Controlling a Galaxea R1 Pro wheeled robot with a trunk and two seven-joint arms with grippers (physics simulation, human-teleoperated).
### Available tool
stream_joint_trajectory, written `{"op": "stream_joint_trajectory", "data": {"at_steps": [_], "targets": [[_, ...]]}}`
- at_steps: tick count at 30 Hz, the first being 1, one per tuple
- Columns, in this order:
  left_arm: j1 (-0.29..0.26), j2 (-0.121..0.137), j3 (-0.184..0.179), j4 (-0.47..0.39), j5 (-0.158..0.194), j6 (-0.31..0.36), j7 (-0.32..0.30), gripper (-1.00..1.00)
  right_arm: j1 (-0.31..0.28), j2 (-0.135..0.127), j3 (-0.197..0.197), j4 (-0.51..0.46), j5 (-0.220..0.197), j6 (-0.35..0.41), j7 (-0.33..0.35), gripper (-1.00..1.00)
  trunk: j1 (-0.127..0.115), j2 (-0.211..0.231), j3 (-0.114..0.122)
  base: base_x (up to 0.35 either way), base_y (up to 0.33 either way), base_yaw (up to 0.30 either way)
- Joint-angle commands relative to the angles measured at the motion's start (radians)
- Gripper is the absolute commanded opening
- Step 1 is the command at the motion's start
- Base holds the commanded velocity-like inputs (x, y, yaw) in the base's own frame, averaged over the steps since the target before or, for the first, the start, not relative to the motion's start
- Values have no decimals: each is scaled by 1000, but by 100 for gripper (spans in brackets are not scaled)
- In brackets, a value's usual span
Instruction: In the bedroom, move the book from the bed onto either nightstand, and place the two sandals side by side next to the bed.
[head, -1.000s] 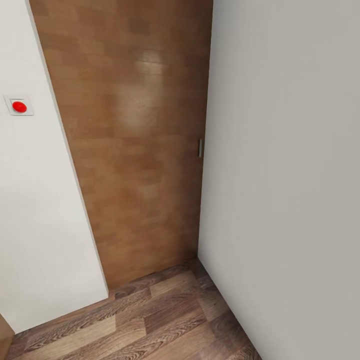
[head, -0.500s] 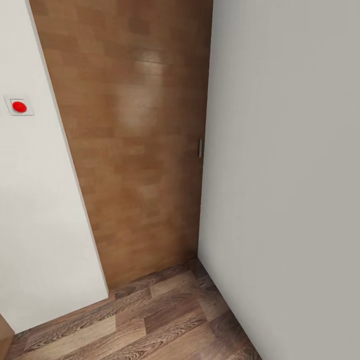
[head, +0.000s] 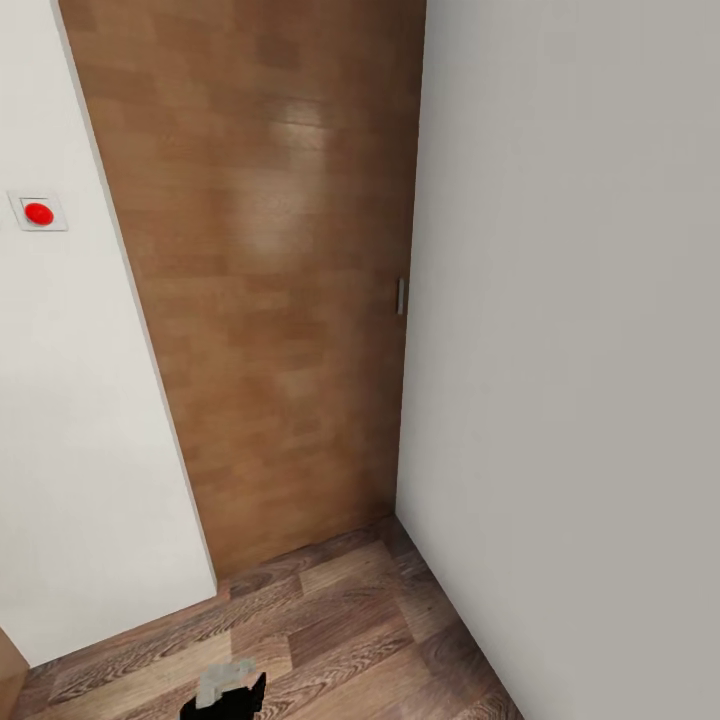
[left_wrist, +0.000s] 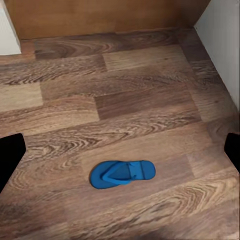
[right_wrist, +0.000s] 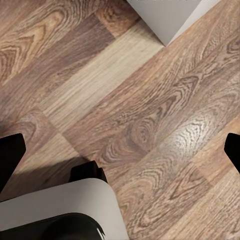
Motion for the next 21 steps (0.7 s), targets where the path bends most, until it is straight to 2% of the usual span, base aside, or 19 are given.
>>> {"op": "stream_joint_trajectory", "data": {"at_steps": [1, 2, 3, 4, 6, 8, 10, 11, 12, 13, 14, 15, 16, 17, 18, 19, 20, 21], "targets": [[-7, -4, 1, -49, 10, 61, 0, 100, -1, 0, 3, 1, -10, -4, 0, 100, 0, -1, -1, 0, 0, 0], [-19, -11, 1, -122, 10, 157, -1, 100, -1, 0, 3, 1, -10, -4, 0, 100, 0, -1, -1, 0, 0, 0], [-27, -15, 1, -155, 11, 201, -1, 100, -1, 0, 3, 1, -10, -4, 0, 100, 0, -1, -1, 0, 0, 0], [-46, -23, 1, -210, 11, 279, -1, 100, -1, 0, 3, 1, -10, -4, 0, 100, 0, -1, -1, 0, 0, 0], [-85, -37, 1, -268, 13, 369, -1, 100, -1, 0, 3, 1, -10, -4, 0, 100, 0, -1, -1, 0, 0, 0], [-132, -50, 1, -298, 26, 432, 0, 100, -1, 0, 4, 1, -10, -4, 0, 100, 0, -1, -1, 0, 0, 0], [-167, -54, 1, -305, 44, 467, 0, 100, -1, 0, 4, 1, -10, -4, 0, 100, 0, -1, -1, 0, 0, 0], [-206, -57, 1, -304, 69, 501, 1, 100, -1, 0, 4, 1, -10, -4, 0, 100, 0, -1, -1, 0, 0, 0], [-263, -58, 3, -276, 113, 543, 2, 100, -1, 0, 4, 1, -10, -4, 0, 100, 0, -1, -1, 0, 0, 0], [-280, -58, 5, -258, 128, 552, 2, 100, -1, 0, 4, 1, -10, -4, 0, 100, 0, -1, -1, 0, 0, 0], [-318, -56, 15, -194, 156, 565, 8, 100, -1, 0, 4, 1, -10, -4, 0, 100, 0, -1, -1, 0, 0, 0], [-359, -54, 32, -126, 177, 573, 19, 100, -1, 0, 4, 1, -10, -4, 0, 100, 0, -1, -1, 0, 0, 0], [-377, -54, 44, -97, 185, 575, 27, 100, -1, 0, 3, 1, -10, -4, 0, 100, 0, -1, -1, 0, 0, 0], [-410, -53, 73, -51, 197, 579, 48, 100, -1, 0, 4, 1, -10, -4, 0, 100, 0, -1, -1, 0, 0, 0], [-444, -53, 130, -9, 210, 582, 93, 100, -1, 1, 4, 1, -10, -4, 0, 100, 0, -1, -1, 0, 0, 0], [-452, -53, 153, 0, 213, 583, 110, 100, -1, 1, 4, 1, -10, -4, 0, 100, 0, -1, -1, 0, 0, 0], [-466, -54, 227, 18, 230, 580, 170, 100, -1, 1, 4, 1, -10, -4, 0, 100, 0, -1, -1, 0, 0, 0], [-472, -55, 281, 24, 253, 573, 211, 100, -1, 1, 4, 1, -10, -4, 0, 100, 0, -1, -1, 0, 0, 0]]}}
